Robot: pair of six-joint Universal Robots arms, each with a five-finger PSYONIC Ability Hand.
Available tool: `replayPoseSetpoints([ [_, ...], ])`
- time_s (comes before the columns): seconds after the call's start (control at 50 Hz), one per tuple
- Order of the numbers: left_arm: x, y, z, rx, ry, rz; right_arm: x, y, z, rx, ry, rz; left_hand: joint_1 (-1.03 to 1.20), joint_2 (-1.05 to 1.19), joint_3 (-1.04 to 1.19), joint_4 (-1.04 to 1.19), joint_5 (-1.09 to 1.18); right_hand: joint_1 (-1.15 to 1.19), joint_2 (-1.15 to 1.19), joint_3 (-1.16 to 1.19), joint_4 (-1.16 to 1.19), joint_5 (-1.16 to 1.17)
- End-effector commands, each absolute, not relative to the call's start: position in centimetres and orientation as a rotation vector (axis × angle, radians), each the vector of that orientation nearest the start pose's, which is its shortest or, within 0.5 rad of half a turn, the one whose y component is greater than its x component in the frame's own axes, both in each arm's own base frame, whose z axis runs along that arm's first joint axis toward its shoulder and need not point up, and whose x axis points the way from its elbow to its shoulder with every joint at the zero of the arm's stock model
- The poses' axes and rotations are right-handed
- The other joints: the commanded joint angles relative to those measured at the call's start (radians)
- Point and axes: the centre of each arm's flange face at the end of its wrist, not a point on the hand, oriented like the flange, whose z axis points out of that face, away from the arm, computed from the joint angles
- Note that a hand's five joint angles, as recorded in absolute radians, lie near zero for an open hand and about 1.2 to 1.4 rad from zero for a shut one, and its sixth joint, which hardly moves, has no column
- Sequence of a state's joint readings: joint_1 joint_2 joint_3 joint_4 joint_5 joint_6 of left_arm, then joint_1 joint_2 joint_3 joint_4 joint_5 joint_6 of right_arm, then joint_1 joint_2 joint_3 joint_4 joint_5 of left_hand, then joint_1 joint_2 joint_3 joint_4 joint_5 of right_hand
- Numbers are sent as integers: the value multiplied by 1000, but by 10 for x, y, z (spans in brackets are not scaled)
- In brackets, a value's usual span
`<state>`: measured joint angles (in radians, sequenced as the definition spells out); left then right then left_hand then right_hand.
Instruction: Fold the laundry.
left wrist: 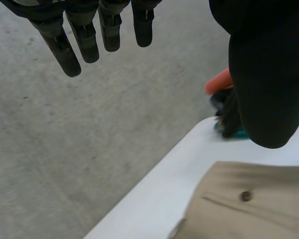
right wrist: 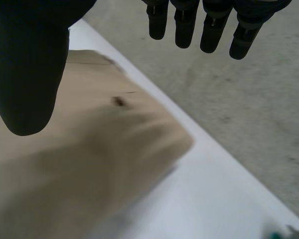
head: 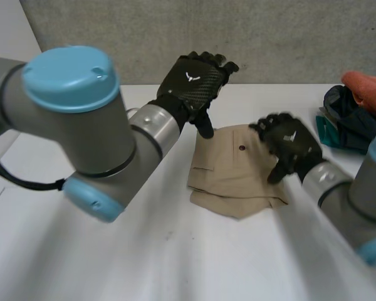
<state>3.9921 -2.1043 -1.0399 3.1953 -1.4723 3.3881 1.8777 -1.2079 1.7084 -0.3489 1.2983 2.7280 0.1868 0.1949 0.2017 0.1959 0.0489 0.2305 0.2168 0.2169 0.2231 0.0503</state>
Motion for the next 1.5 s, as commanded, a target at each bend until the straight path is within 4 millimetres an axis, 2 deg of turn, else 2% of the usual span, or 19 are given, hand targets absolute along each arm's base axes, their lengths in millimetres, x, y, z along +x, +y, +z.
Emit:
replayPoseSetpoints([
  [0.02, -366, -211, 274, 1389, 2328, -2472, 262, -236, 139, -1130, 1993, -1863, 18, 10, 3, 9, -19, -56, -42, -42, -49, -50],
  [0.12, -354, -207, 267, 1389, 2372, -2436, 266, -234, 121, -1192, 1966, -1904, 27, 19, 12, 18, -10, -56, -42, -42, -49, -50],
  [0.2, -352, -204, 263, 1391, 2379, -2427, 271, -245, 104, -1295, 1947, -1956, 30, 21, 15, 21, -7, -56, -42, -42, -49, -50],
  [0.32, -351, -202, 260, 1388, 2385, -2423, 275, -259, 94, -1343, 1948, -1991, 33, 24, 18, 23, -4, 33, 47, 47, 41, 39],
  [0.34, -351, -202, 259, 1387, 2389, -2421, 276, -261, 94, -1345, 1947, -1993, 35, 27, 21, 26, -1, 54, 68, 67, 61, 60],
  [0.42, -351, -201, 259, 1387, 2397, -2422, 280, -269, 98, -1315, 1875, -2083, 36, 27, 21, 26, -1, 394, 407, 407, 401, 400],
  [0.46, -351, -201, 260, 1384, 2394, -2429, 282, -272, 101, -1309, 1853, -2111, 38, 30, 24, 29, 2, 421, 435, 435, 428, 427],
  [0.8, -351, -199, 265, 1374, 2394, -2457, 295, -305, 99, -1270, 1811, -2188, 38, 30, 24, 29, 2, 395, 408, 408, 402, 401],
  [0.94, -351, -201, 265, 1366, 2393, -2464, 298, -312, 96, -1292, 1871, -2103, 38, 30, 24, 29, 2, 277, 291, 291, 285, 283],
  [1.02, -352, -201, 266, 1361, 2382, -2477, 299, -315, 95, -1298, 1870, -2092, 38, 30, 24, 29, 2, 623, 636, 636, 630, 628],
  [1.04, -352, -201, 266, 1363, 2382, -2477, 301, -319, 95, -1296, 1866, -2098, 38, 30, 24, 29, 2, 833, 847, 847, 840, 839],
  [1.1, -352, -201, 266, 1362, 2384, -2477, 301, -326, 96, -1288, 1858, -2119, 41, 33, 27, 32, 5, 1165, 1179, 1179, 1172, 1171],
  [1.18, -352, -201, 266, 1363, 2380, -2482, 304, -336, 111, -1270, 1810, -2191, 41, 33, 27, 32, 5, 1166, 1179, 1179, 1173, 1171],
  [1.26, -352, -201, 267, 1360, 2378, -2484, 309, -350, 137, -1229, 1727, -2300, 41, 33, 27, 32, 5, 1166, 1179, 1179, 1173, 1171],
  [1.28, -352, -201, 266, 1361, 2380, -2482, 311, -355, 150, -1209, 1683, -2345, 41, 33, 27, 32, 5, 1166, 1179, 1179, 1173, 1171],
  [1.34, -352, -201, 267, 1361, 2375, -2486, 311, -363, 166, -1182, 1633, -2401, 41, 33, 27, 32, 5, 1166, 1179, 1179, 1173, 1171],
  [1.42, -351, -201, 272, 1354, 2360, -2506, 300, -387, 194, -1071, 1561, -2502, 41, 33, 27, 32, 5, 1166, 1179, 1179, 1173, 1171],
  [1.44, -350, -201, 274, 1348, 2354, -2512, 294, -397, 212, -1010, 1493, -2551, 41, 33, 27, 32, 5, 1166, 1179, 1179, 1173, 1171],
  [1.5, -350, -201, 275, 1346, 2349, -2519, 286, -409, 238, -925, 1386, -2602, 41, 33, 27, 32, 5, 1166, 1179, 1179, 1173, 1171],
])
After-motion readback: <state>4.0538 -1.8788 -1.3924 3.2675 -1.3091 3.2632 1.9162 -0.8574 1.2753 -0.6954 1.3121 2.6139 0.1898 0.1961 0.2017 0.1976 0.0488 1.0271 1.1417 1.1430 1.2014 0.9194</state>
